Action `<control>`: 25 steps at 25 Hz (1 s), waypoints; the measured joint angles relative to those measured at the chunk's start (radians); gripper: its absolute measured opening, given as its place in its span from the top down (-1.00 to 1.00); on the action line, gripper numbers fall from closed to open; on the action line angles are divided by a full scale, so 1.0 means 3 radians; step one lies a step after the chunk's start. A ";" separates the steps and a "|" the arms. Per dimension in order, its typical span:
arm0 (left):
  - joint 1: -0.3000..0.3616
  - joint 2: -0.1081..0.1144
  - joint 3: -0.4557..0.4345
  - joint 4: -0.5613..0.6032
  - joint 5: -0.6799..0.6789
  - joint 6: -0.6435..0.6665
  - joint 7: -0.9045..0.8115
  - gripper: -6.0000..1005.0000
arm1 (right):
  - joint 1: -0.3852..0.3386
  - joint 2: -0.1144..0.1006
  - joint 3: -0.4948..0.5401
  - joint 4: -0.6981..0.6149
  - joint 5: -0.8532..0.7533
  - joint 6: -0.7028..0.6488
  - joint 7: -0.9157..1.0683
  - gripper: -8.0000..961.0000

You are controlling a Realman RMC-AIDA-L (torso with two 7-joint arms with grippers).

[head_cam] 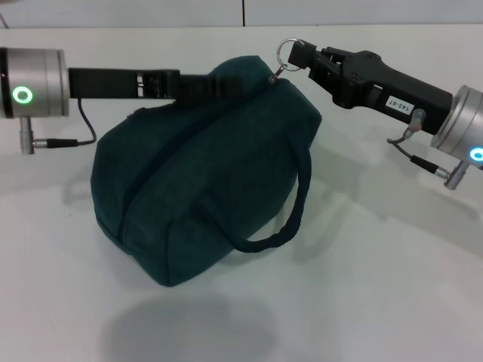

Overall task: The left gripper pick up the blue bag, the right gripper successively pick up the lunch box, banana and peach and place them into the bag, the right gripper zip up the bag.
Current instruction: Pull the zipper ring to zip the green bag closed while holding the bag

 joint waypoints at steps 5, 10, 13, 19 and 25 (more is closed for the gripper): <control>-0.0008 -0.0010 0.0165 0.0000 0.0022 -0.0026 -0.0069 -0.60 | 0.0000 0.0004 0.0006 0.0011 0.0002 -0.0043 0.0000 0.95; -0.0009 -0.0042 0.0154 0.0000 -0.0029 -0.0050 -0.0113 -0.56 | -0.0002 0.0005 0.0009 0.0034 0.0006 -0.0056 -0.0001 0.95; -0.0005 -0.0049 0.0153 0.0000 -0.0103 -0.0053 -0.0110 -0.15 | -0.0003 0.0005 0.0010 0.0056 0.0009 -0.0076 -0.0005 0.95; 0.0024 -0.0052 0.0169 0.0000 -0.0208 -0.0055 -0.0050 0.40 | 0.0005 0.0006 0.0043 0.0092 0.0009 -0.0086 -0.0011 0.95; 0.0008 -0.0067 0.0176 0.0000 -0.0201 -0.0055 -0.0048 0.71 | -0.0004 0.0006 0.0090 0.0108 0.0011 -0.0135 -0.0015 0.95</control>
